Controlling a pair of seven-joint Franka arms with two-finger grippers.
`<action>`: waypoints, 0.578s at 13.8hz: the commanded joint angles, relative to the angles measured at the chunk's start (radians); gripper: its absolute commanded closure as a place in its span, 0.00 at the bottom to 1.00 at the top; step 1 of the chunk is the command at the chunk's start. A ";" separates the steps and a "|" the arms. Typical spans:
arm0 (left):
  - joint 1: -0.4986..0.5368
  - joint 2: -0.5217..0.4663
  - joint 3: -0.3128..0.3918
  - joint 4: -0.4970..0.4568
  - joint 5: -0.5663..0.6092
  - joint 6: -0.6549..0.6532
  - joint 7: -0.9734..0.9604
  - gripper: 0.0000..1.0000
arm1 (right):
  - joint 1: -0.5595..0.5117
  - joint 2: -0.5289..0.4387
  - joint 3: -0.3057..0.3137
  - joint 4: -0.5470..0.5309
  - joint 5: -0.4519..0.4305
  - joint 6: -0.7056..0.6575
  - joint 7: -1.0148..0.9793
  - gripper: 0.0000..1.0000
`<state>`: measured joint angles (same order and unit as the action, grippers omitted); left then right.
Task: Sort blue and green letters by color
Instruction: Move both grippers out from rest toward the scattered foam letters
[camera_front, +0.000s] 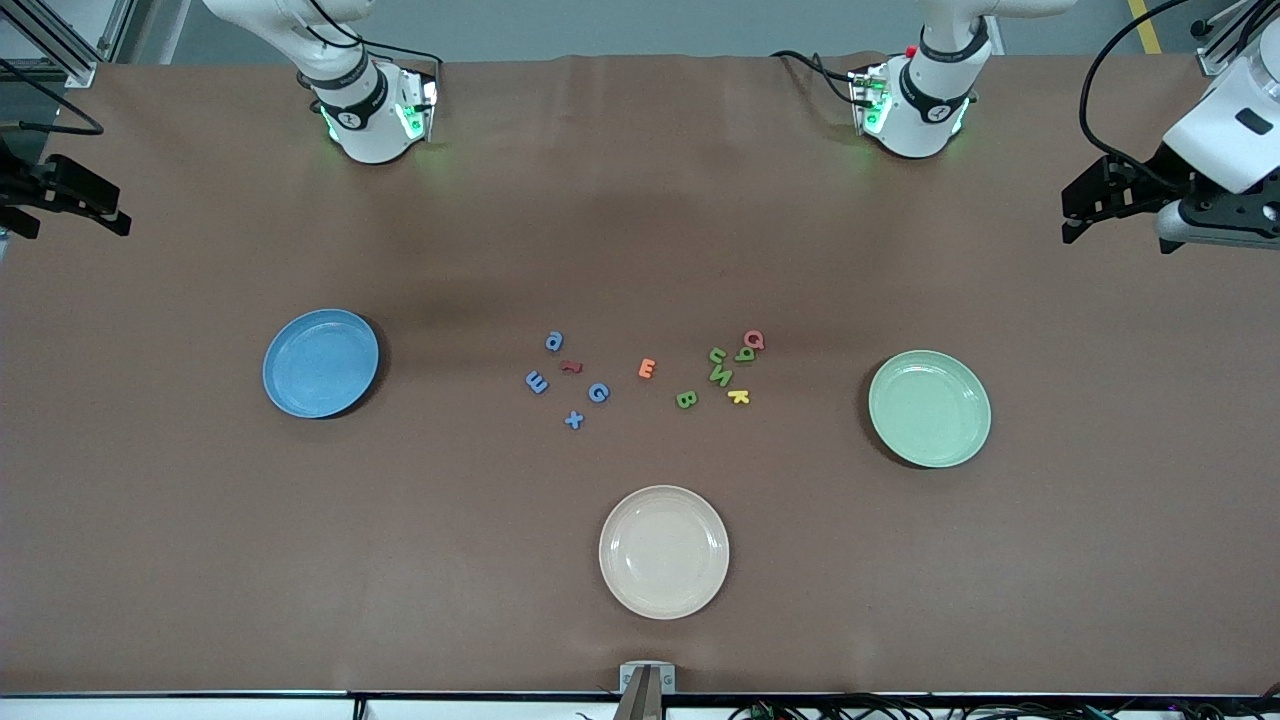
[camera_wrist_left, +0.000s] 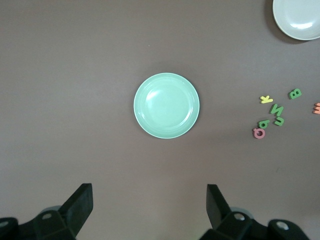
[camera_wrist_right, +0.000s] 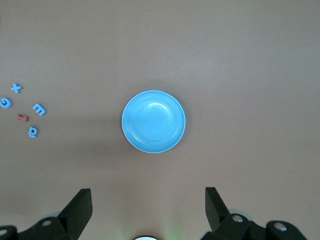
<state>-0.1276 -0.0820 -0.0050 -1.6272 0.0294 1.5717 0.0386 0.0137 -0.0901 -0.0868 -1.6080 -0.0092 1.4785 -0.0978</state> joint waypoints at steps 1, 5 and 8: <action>0.011 0.005 -0.001 0.018 -0.016 -0.018 -0.003 0.00 | -0.001 -0.005 -0.001 0.008 0.008 -0.007 0.003 0.00; -0.007 0.036 -0.004 0.026 -0.005 -0.018 -0.006 0.00 | -0.027 -0.005 -0.004 0.005 0.064 -0.007 0.003 0.00; -0.006 0.160 -0.085 0.006 -0.006 -0.006 -0.011 0.00 | -0.028 -0.002 -0.005 0.006 0.063 -0.010 -0.002 0.00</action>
<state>-0.1316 -0.0144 -0.0377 -1.6366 0.0293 1.5658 0.0386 0.0012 -0.0900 -0.0981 -1.6082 0.0324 1.4783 -0.0964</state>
